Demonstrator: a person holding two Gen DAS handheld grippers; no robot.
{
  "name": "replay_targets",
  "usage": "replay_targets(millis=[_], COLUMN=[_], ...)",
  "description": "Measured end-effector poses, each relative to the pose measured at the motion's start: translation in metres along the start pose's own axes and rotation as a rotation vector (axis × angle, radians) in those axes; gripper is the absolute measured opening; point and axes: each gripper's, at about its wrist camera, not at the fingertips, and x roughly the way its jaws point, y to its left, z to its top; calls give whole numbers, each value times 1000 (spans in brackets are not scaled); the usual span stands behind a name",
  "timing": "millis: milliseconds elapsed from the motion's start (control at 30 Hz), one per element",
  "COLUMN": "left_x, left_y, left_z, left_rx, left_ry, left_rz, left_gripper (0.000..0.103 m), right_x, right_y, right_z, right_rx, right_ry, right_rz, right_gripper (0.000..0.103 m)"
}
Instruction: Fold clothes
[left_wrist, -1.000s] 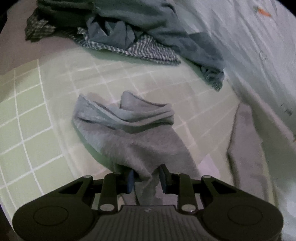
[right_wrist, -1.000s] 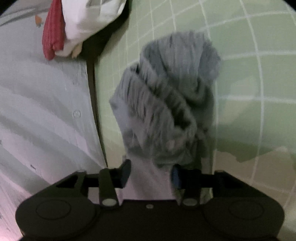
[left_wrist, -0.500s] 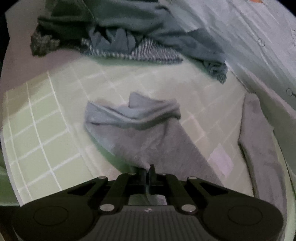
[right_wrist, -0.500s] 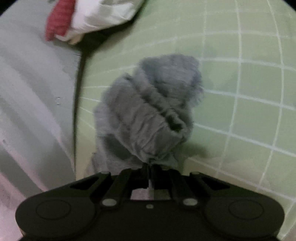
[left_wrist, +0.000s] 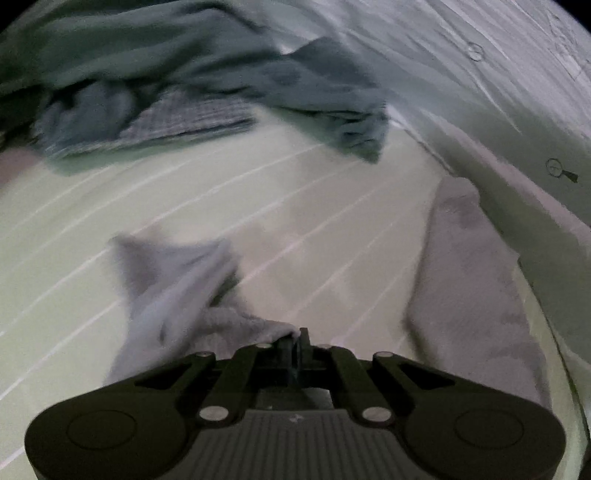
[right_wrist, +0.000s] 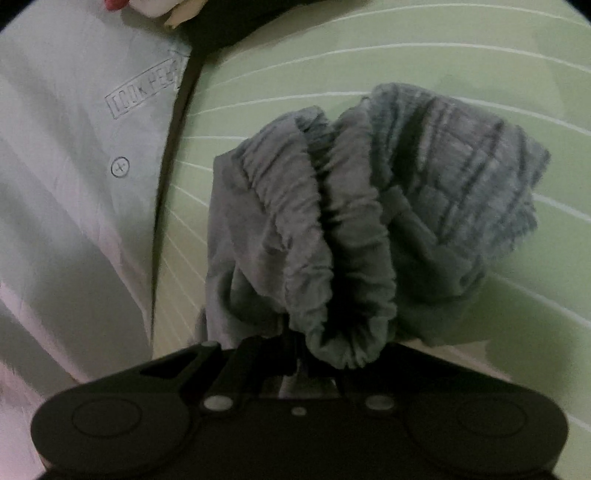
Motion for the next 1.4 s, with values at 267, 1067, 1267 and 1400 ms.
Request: replay_targets(millis=[267, 1067, 1267, 1400], left_x=[66, -106, -86, -90], left_y=[-83, 56, 126, 147], left_z=[43, -51, -90, -93], left_rx=[126, 100, 56, -9], left_ry=[-57, -299, -163, -143], left_rz=[-4, -42, 83, 24], left_gripper=[1, 2, 2, 5], right_x=[99, -146, -143, -144], right_y=[87, -83, -162, -151], right_z=[52, -23, -59, -63], right_rx=[-67, 7, 157, 78], right_ry=[-48, -235, -182, -188], right_rz=[62, 156, 35, 7], right_gripper=[2, 2, 1, 1])
